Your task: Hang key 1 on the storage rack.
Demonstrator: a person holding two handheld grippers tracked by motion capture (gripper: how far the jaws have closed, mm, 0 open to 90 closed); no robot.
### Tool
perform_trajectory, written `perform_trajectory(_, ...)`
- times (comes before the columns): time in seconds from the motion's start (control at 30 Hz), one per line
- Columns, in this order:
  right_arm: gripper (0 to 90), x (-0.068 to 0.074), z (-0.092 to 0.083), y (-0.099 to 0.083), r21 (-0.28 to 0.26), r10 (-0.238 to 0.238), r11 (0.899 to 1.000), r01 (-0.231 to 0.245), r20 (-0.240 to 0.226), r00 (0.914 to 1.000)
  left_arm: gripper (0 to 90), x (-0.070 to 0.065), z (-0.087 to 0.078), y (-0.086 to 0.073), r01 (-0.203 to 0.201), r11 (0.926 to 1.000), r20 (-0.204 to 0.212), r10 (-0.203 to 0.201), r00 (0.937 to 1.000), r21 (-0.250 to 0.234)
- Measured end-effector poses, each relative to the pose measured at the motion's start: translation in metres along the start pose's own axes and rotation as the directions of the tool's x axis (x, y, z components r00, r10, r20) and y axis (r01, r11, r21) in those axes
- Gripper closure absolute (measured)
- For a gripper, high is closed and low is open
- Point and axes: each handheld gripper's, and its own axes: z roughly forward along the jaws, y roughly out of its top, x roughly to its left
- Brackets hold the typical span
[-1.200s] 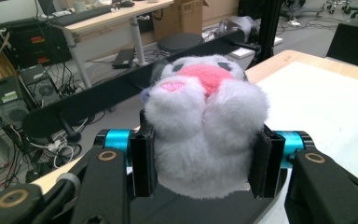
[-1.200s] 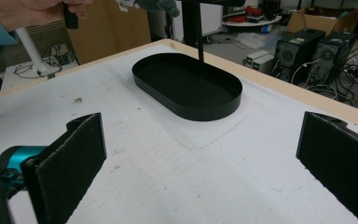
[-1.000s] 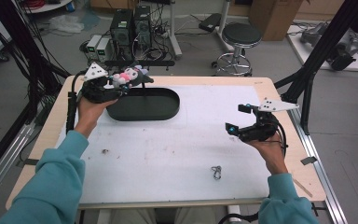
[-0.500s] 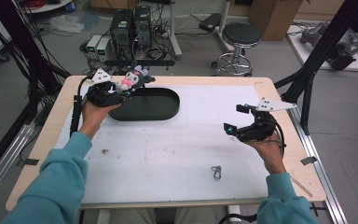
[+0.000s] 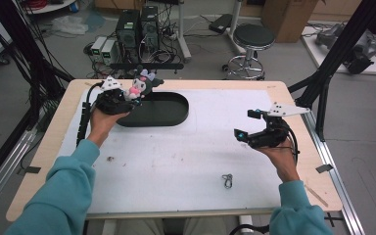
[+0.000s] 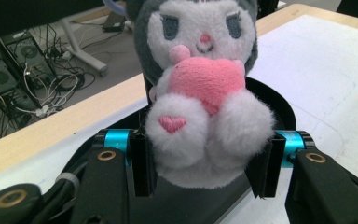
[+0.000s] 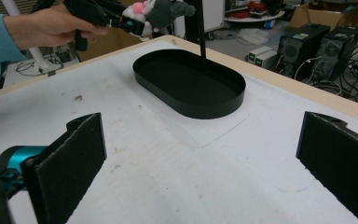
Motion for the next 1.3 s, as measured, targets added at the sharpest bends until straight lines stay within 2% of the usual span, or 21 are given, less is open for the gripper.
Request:
perform_trajectory(0.27, 0.6, 0.000, -0.001, 0.000, 0.003, 0.006, 1.000, -0.006, -0.002, 1.0000, 52.2, 0.003, 0.012, -0.006, 0.004, 0.9996, 0.000, -0.004, 1.0000, 0.028)
perform_trajectory(0.43, 0.6, -0.001, -0.002, 0.000, 0.002, 0.007, 1.000, -0.007, 0.002, 1.0000, 52.0, 0.007, 0.018, -0.009, 0.030, 0.9993, -0.013, -0.029, 0.9995, 0.024)
perform_trajectory(0.73, 0.6, -0.003, -0.003, -0.001, 0.007, 0.010, 1.000, -0.010, 0.006, 0.9999, 51.7, 0.013, 0.022, -0.012, 0.024, 0.9996, -0.025, -0.024, 0.9994, 0.014)
perform_trajectory(0.87, 0.6, -0.004, -0.002, -0.001, 0.006, 0.005, 1.000, -0.005, 0.005, 1.0000, 49.6, 0.014, 0.021, -0.013, 0.027, 0.9995, -0.018, -0.027, 0.9995, 0.015)
perform_trajectory(0.93, 0.6, -0.004, -0.001, -0.001, 0.007, 0.003, 1.000, -0.003, 0.005, 1.0000, 44.2, 0.014, 0.022, -0.014, 0.022, 0.9994, -0.001, -0.022, 0.9998, 0.026)
perform_trajectory(1.03, 0.6, -0.002, -0.001, -0.001, 0.012, 0.013, 1.000, -0.013, 0.005, 0.9999, 29.9, 0.018, 0.022, -0.017, -0.001, 0.9998, 0.030, 0.001, 0.9996, 0.020)
perform_trajectory(1.07, 0.6, -0.002, -0.002, -0.001, 0.012, 0.013, 1.000, -0.013, 0.005, 0.9999, 24.3, 0.019, 0.022, -0.017, 0.023, 0.9997, 0.044, -0.023, 0.9988, 0.008)
perform_trajectory(1.13, 0.6, -0.002, -0.002, -0.001, 0.008, 0.007, 1.000, -0.007, 0.006, 1.0000, 6.3, 0.021, 0.020, -0.016, 0.067, 0.9977, 0.041, -0.067, 0.9969, -0.005)
perform_trajectory(1.2, 0.6, -0.001, -0.003, -0.001, 0.006, 0.006, 1.000, -0.006, 0.005, 1.0000, 1.7, 0.023, 0.014, -0.014, 0.060, 0.9979, 0.056, -0.059, 0.9967, -0.022)
perform_trajectory(1.3, 0.6, -0.001, -0.004, -0.003, 0.001, 0.014, 1.000, -0.014, 0.003, 0.9999, 1.7, 0.024, 0.005, -0.012, 0.072, 0.9947, 0.081, -0.066, 0.9946, -0.074)
